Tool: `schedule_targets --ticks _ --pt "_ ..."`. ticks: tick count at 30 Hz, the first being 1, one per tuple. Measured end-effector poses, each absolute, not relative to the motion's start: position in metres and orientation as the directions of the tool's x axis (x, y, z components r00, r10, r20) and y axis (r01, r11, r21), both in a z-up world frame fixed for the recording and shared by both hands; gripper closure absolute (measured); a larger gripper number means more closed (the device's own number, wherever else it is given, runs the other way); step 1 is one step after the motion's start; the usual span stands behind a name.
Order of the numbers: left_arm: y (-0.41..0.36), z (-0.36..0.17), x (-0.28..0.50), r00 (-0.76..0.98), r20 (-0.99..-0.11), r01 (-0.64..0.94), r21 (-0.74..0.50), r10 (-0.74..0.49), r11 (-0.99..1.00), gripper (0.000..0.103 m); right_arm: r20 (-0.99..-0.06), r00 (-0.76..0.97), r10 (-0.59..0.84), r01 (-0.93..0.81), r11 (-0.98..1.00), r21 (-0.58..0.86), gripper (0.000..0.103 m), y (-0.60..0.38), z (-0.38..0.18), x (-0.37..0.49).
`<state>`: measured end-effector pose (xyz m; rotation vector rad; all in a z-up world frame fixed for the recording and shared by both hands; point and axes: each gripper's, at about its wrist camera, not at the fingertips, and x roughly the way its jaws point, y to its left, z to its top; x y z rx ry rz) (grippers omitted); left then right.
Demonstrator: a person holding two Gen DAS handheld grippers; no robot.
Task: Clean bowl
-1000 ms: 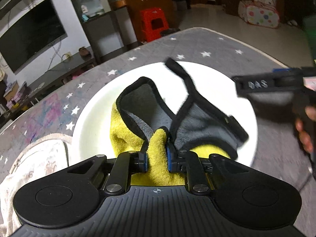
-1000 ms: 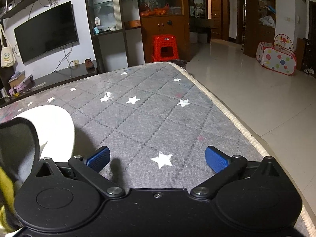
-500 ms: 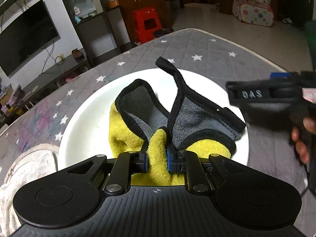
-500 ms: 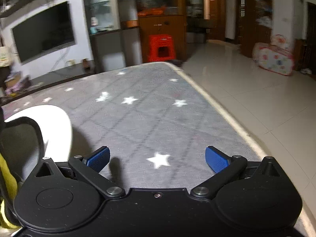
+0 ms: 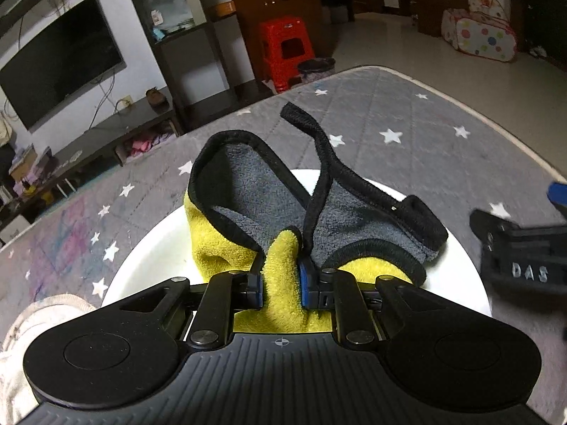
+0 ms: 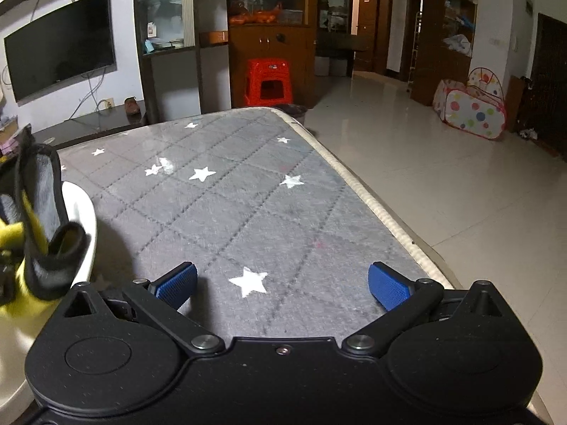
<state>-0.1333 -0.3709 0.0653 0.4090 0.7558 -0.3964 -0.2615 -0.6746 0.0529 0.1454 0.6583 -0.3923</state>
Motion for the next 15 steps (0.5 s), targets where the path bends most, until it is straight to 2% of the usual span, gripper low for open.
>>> schedule_targets --ticks 9,15 --pt "-0.373 0.061 -0.151 0.696 -0.692 0.492 0.266 -0.191 0.829 0.085 -0.620 0.723 -0.304 0.399 0.917 0.016 0.000 -0.676 0.050 -0.258" --pt "-0.365 0.060 -0.167 0.686 -0.696 0.510 0.254 -0.211 0.822 0.085 -0.621 0.723 -0.303 0.398 0.917 0.016 0.000 -0.676 0.052 -0.256"
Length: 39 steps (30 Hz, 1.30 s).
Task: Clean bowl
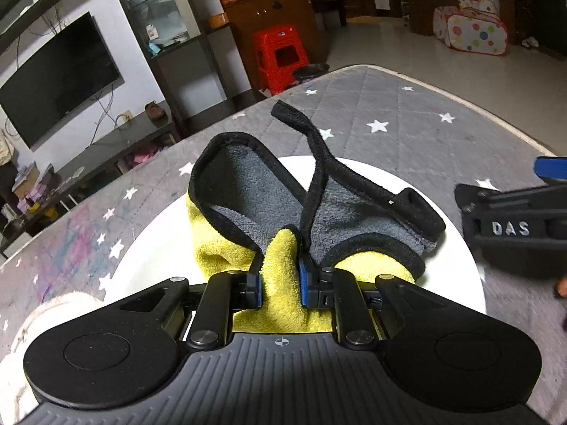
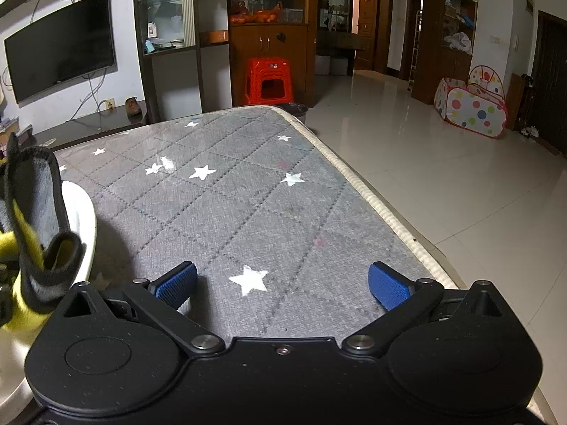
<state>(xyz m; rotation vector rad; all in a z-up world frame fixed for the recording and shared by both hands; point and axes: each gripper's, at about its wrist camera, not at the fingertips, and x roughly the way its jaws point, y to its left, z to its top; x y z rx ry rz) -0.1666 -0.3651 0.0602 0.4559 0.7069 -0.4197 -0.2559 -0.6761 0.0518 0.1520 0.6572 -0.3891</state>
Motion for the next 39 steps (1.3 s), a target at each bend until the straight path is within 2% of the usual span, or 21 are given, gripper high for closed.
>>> schedule_targets --ticks 16,25,39 --pt "-0.339 0.064 -0.213 0.634 -0.739 0.584 0.264 -0.228 0.767 0.085 -0.620 0.723 -0.305 0.399 0.917 0.015 0.000 -0.673 0.051 -0.253" --pt "-0.344 0.064 -0.207 0.633 -0.737 0.601 0.275 -0.237 0.750 0.085 -0.620 0.723 -0.303 0.399 0.917 0.017 0.000 -0.676 0.052 -0.255" --pt "-0.364 0.061 -0.168 0.641 -0.720 0.580 0.228 -0.265 0.782 0.085 -0.620 0.723 -0.304 0.400 0.916 0.018 0.000 -0.673 0.051 -0.256"
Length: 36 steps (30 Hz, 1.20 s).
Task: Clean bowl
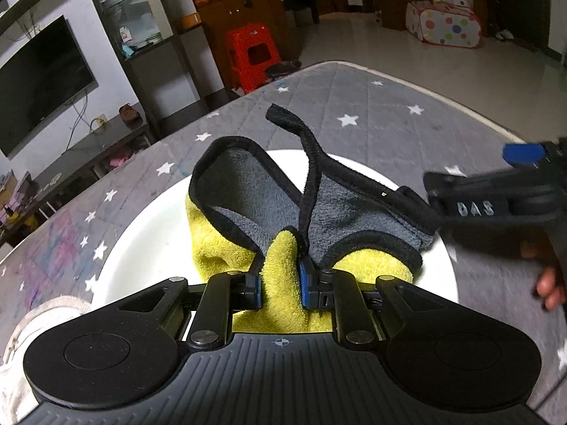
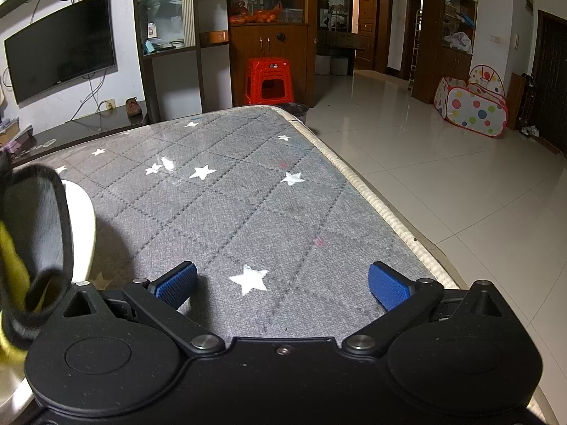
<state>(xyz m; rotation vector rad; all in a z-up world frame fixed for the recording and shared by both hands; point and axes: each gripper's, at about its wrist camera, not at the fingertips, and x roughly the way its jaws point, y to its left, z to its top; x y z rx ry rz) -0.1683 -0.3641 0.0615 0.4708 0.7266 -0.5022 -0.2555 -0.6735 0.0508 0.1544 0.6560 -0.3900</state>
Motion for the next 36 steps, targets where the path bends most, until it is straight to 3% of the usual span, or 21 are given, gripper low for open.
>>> schedule_targets --ticks 11,36 --pt "-0.365 0.063 -0.146 0.648 -0.720 0.551 0.216 -0.249 0.806 0.076 -0.620 0.723 -0.304 0.400 0.916 0.018 0.000 -0.673 0.050 -0.256" --pt "-0.323 0.069 -0.162 0.658 -0.726 0.482 0.205 -0.198 0.852 0.076 -0.621 0.723 -0.303 0.400 0.916 0.019 0.000 -0.674 0.050 -0.257"
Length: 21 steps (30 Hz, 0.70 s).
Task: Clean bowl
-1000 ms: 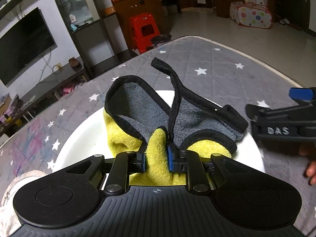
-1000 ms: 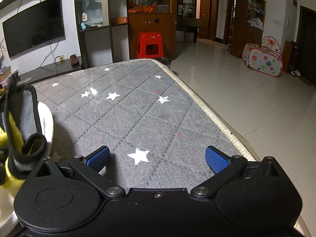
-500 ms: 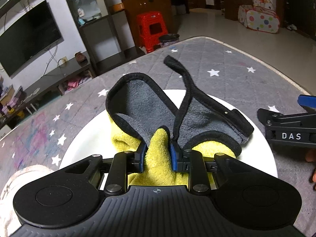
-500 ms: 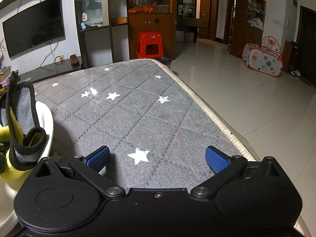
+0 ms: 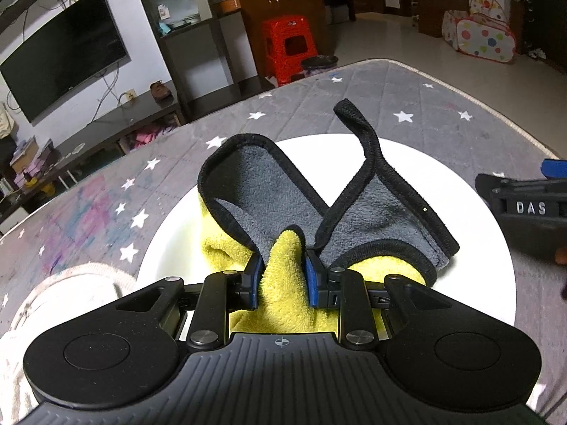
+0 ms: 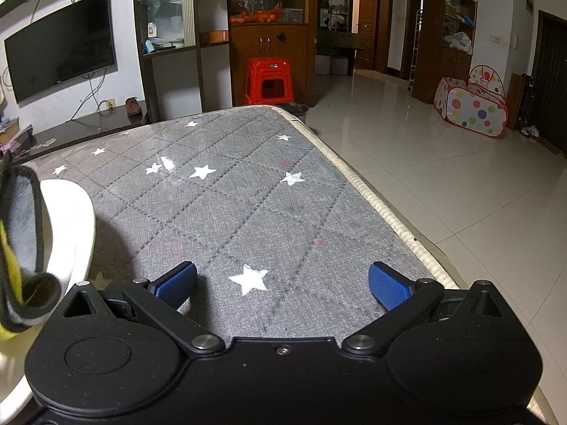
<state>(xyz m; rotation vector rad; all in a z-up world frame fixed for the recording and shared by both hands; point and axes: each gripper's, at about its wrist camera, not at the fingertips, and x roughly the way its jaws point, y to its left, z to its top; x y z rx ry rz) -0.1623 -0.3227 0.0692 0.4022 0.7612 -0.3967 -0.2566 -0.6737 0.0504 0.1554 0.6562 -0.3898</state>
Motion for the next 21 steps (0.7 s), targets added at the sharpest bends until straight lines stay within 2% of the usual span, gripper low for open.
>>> schedule_targets --ticks 21 --pt "-0.315 0.072 -0.203 0.607 -0.764 0.528 0.183 -0.218 0.829 0.082 -0.621 0.723 -0.304 0.400 0.917 0.017 0.000 -0.676 0.050 -0.258"
